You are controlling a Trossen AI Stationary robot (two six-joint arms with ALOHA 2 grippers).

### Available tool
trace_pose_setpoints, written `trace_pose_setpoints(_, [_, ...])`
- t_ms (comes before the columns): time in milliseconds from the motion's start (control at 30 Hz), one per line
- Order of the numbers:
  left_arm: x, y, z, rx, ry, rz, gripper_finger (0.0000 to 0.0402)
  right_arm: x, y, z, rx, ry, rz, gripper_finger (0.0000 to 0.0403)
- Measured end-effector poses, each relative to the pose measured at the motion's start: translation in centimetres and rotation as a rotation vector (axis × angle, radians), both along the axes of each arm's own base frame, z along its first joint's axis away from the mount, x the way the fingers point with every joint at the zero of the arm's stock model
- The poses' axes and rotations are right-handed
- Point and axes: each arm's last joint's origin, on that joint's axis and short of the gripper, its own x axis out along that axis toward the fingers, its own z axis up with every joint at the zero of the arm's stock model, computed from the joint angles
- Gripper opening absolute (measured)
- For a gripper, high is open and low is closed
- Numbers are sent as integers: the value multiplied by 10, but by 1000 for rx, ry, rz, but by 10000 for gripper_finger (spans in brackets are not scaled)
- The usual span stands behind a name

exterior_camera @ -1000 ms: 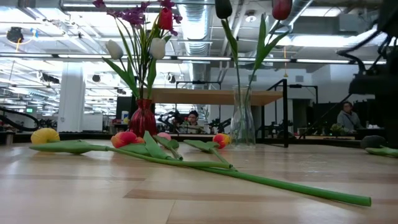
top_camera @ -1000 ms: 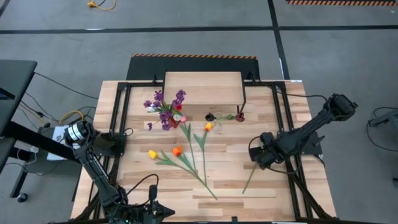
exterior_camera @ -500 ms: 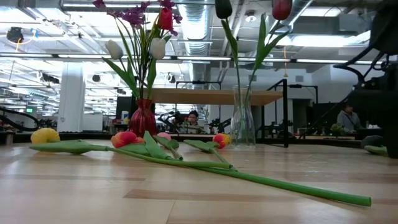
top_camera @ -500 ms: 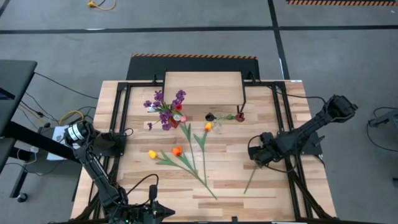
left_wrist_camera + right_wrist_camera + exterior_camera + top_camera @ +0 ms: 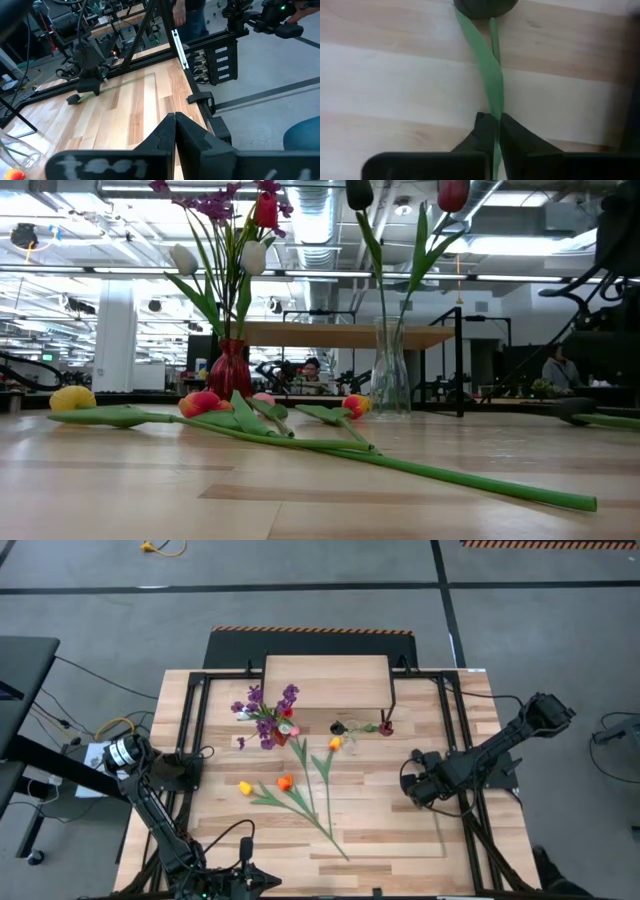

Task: Pick and place flowers into a vace then onto a shelf
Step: Put the black flower into the transparent flower vase

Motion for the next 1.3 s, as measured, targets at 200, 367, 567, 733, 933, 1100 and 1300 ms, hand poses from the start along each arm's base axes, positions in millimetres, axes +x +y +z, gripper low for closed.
trace_pose_setpoints(200, [0, 0, 0, 0, 0, -1, 0, 0, 0, 0, -13, -3, 24, 7])
trace_pose_setpoints(367, [0, 0, 0, 0, 1, -2, 0, 2, 3, 3, -1, 25, 113, 4])
trace_pose_setpoints(567, [0, 0, 0, 0, 1, -2, 0, 9, 17, 13, 25, 5, 318, 1])
trace_pose_setpoints(733, [0, 0, 0, 0, 1, -2, 0, 14, 31, 21, 54, -50, 423, 1])
trace_pose_setpoints(933, [0, 0, 0, 0, 1, -2, 0, 21, 51, 28, 76, -183, 542, 1])
trace_pose_setpoints(1100, [0, 0, 0, 0, 1, -1, 0, 33, 68, 39, -11, -389, 638, 0])
trace_pose_setpoints(1300, [1, 1, 1, -5, -8, 15, 0, 65, 97, 54, -151, -667, 859, 0])
